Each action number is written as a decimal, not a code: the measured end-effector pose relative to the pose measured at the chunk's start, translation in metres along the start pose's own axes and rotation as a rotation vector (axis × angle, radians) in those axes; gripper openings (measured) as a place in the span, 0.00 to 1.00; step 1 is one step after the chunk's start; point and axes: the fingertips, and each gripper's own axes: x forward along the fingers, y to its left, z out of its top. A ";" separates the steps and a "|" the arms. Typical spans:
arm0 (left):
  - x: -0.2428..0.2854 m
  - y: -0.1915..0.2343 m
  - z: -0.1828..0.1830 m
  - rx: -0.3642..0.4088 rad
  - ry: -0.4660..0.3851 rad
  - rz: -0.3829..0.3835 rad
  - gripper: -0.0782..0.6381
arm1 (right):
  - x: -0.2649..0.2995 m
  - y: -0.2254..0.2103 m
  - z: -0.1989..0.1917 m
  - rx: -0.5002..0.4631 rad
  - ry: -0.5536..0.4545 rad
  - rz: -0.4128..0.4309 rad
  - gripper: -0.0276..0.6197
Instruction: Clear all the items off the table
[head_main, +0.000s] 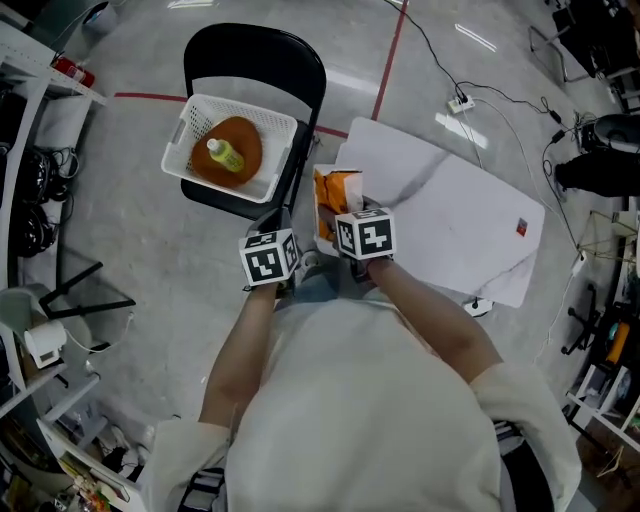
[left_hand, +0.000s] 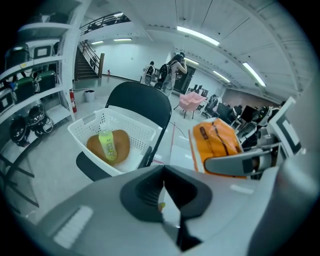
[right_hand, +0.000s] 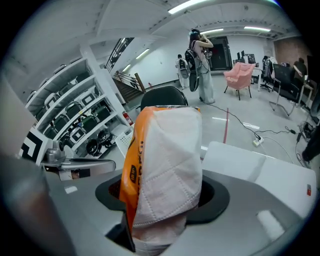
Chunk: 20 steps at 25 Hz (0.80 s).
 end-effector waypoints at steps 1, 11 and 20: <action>0.000 0.006 0.002 -0.008 -0.001 0.003 0.12 | 0.006 0.006 0.004 -0.008 0.004 0.005 0.49; 0.008 0.064 0.013 -0.084 -0.004 0.046 0.12 | 0.057 0.046 0.035 -0.055 0.042 0.038 0.49; 0.028 0.111 0.021 -0.131 0.009 0.088 0.12 | 0.106 0.074 0.061 -0.075 0.083 0.075 0.49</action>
